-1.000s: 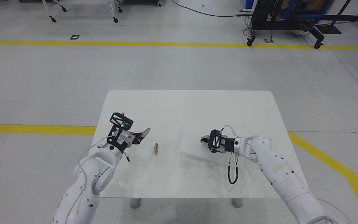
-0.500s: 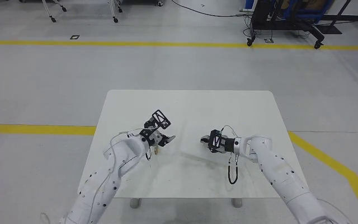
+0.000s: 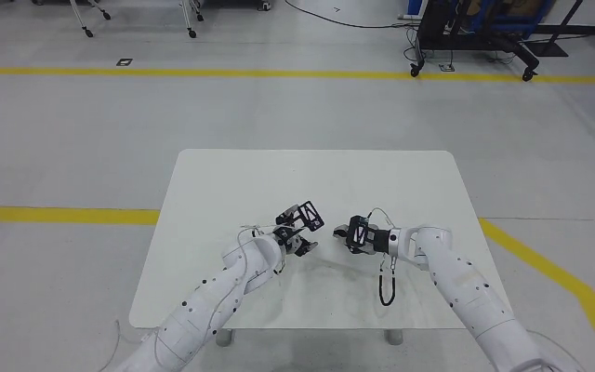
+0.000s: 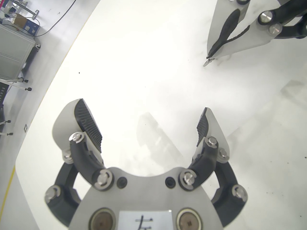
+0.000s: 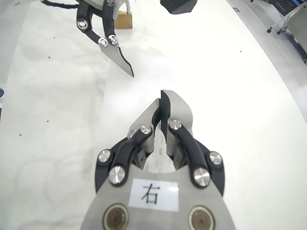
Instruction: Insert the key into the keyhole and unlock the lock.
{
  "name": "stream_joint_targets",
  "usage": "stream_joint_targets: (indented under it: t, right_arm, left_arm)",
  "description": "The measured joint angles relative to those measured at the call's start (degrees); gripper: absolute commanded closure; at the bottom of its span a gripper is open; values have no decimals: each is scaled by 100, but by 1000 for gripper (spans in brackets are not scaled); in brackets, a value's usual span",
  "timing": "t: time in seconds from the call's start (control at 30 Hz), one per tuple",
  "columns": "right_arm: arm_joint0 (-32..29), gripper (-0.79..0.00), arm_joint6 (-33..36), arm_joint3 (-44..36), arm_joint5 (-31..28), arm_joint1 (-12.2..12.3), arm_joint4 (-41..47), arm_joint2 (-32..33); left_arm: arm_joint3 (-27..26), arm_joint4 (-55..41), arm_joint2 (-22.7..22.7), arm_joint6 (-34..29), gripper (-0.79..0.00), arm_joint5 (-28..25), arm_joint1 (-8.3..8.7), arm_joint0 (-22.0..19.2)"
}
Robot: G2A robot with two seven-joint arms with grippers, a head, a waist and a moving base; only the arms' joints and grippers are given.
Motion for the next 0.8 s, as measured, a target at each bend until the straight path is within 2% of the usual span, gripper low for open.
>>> stream_joint_targets:
  t: [0.13,0.4,0.8]
  right_arm:
    - [0,0,0,0,0,0,0,0]
    - [0,0,0,0,0,0,0,0]
    - [0,0,0,0,0,0,0,0]
  left_arm:
    - [95,168,59,64,-785,205,-34,46]
    - [271,127,45,31,-785,264,-93,49]
    - [555,15,31,-12,-785,-39,-161,-37]
